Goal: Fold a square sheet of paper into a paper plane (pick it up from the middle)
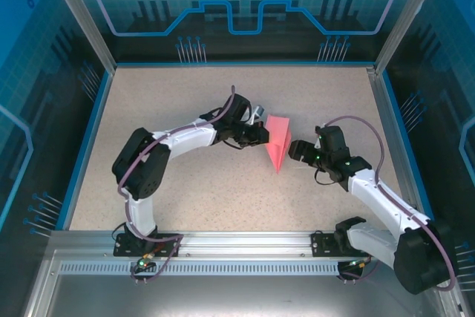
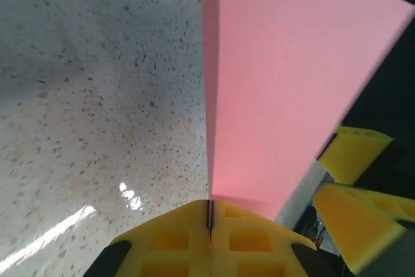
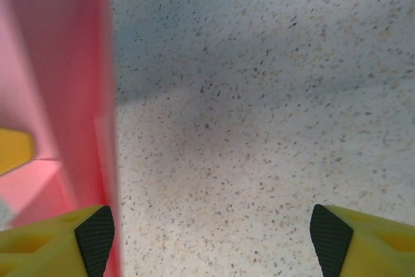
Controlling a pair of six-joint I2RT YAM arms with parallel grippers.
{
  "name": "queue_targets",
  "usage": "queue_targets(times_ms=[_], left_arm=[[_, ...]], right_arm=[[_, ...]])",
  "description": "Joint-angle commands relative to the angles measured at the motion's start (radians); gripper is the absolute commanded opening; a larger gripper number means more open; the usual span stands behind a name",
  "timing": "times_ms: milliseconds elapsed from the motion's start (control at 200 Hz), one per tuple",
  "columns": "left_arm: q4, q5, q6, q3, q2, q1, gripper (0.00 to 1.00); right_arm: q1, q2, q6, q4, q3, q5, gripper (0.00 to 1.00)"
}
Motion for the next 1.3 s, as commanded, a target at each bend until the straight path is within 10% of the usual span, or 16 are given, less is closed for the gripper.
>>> queue_targets(times_ms=[0,400,1296], left_arm=[[0.093,0.097,-0.029,-0.025,0.066,0.014,0.00],[0.094,0.057,-0.021,-0.080,0.144,0.047,0.00],[-0.041,-0.048,0.038,-0.069,0.154,0.051,0.04]], right_arm=[[0.000,0.014,0.017,-0.005,0.006,-0.089,0.78],[0.126,0.254,0.017,0.081,0.099,-0.134,0.52],[0.193,0.566,0.003,0.071,0.271,-0.070,0.52]])
